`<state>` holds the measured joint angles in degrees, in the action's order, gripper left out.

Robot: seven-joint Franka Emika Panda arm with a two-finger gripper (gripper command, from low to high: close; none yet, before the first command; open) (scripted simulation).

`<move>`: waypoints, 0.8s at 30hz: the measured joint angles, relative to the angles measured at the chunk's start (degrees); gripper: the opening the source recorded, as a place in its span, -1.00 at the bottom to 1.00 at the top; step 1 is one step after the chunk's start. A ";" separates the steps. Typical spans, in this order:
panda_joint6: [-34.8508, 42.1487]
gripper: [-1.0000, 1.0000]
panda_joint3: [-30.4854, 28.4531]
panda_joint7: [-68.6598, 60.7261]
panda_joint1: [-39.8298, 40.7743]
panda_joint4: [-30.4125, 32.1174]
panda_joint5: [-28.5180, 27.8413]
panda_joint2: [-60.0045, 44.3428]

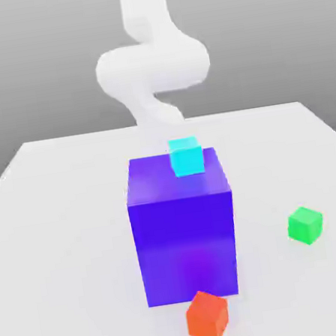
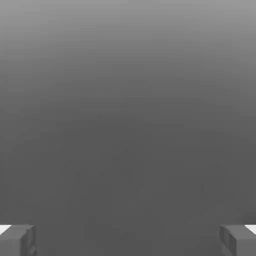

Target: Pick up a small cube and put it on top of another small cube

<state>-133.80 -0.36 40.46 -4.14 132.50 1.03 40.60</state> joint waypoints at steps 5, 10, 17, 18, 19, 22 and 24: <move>-4.12 0.00 -0.15 -11.05 -8.03 1.46 2.17 -10.76; -8.08 0.00 1.20 -21.76 -14.51 2.86 4.27 -21.18; -13.72 0.00 5.36 -34.86 -22.04 4.86 4.61 -35.68; -14.56 0.00 6.01 -36.42 -23.29 5.16 4.20 -37.75; -15.41 0.00 6.56 -37.86 -24.79 5.46 3.63 -39.82; -17.92 0.00 7.45 -41.53 -27.87 6.35 1.04 -46.03; -19.55 0.00 8.20 -43.34 -29.16 6.93 -1.57 -50.18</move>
<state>-153.35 7.84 -2.88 -33.30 139.43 -0.54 -9.58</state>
